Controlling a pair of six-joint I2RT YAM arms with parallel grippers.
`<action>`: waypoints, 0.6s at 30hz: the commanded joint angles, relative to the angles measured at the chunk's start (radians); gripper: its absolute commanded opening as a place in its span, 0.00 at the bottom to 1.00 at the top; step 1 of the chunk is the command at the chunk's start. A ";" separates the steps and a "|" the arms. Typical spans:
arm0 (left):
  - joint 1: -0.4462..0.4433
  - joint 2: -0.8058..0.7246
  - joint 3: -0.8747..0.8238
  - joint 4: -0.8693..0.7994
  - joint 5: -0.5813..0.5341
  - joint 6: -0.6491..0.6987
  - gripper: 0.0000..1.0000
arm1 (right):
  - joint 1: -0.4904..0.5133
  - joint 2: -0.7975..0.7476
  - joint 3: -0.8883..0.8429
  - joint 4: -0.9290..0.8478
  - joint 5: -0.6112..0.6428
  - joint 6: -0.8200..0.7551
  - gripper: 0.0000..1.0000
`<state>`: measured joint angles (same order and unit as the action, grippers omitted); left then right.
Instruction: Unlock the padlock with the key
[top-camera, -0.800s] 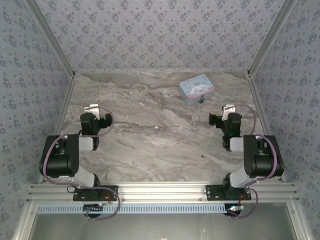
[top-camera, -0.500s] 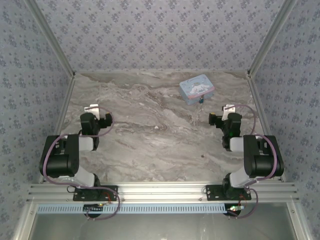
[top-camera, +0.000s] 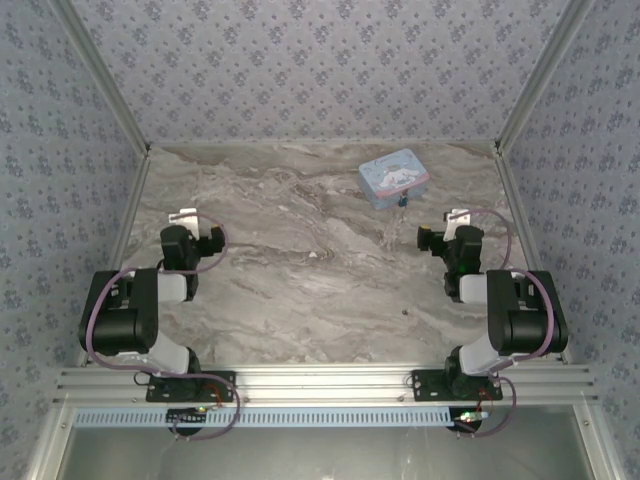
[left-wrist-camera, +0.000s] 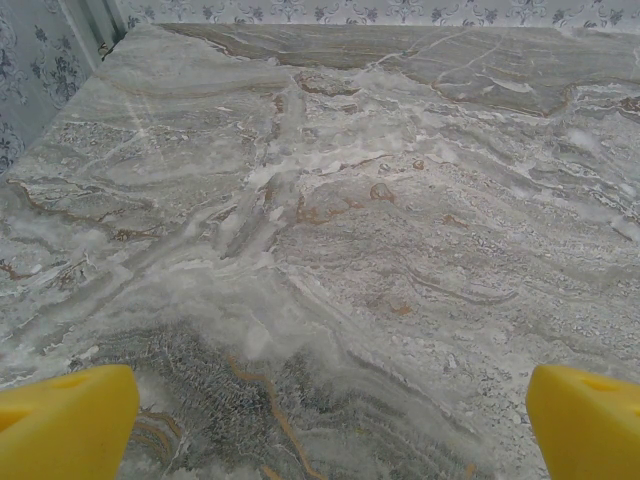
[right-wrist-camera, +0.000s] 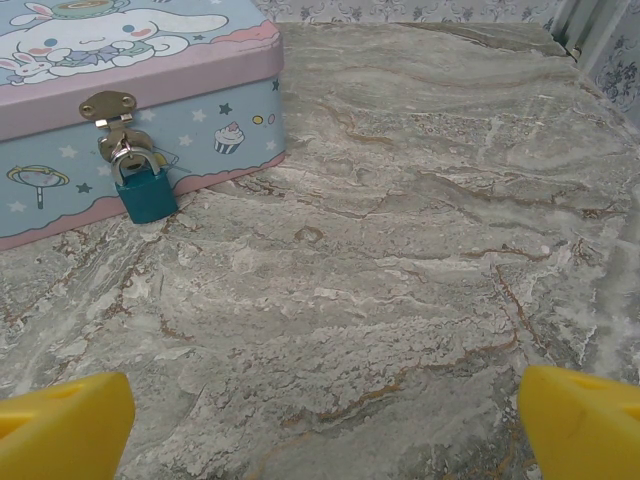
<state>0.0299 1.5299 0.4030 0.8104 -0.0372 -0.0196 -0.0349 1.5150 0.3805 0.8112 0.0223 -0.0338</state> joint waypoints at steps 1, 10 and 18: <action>-0.005 0.003 0.012 -0.001 0.011 -0.010 0.99 | -0.003 0.007 0.011 -0.001 0.000 0.018 1.00; -0.005 -0.194 0.031 -0.194 -0.127 -0.067 0.99 | -0.020 -0.041 0.041 -0.083 0.013 0.045 1.00; -0.006 -0.414 0.186 -0.608 -0.124 -0.279 0.99 | -0.023 -0.233 0.167 -0.465 -0.010 0.113 1.00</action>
<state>0.0299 1.1557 0.4862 0.4496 -0.1501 -0.1680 -0.0547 1.3434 0.4816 0.5323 0.0200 0.0170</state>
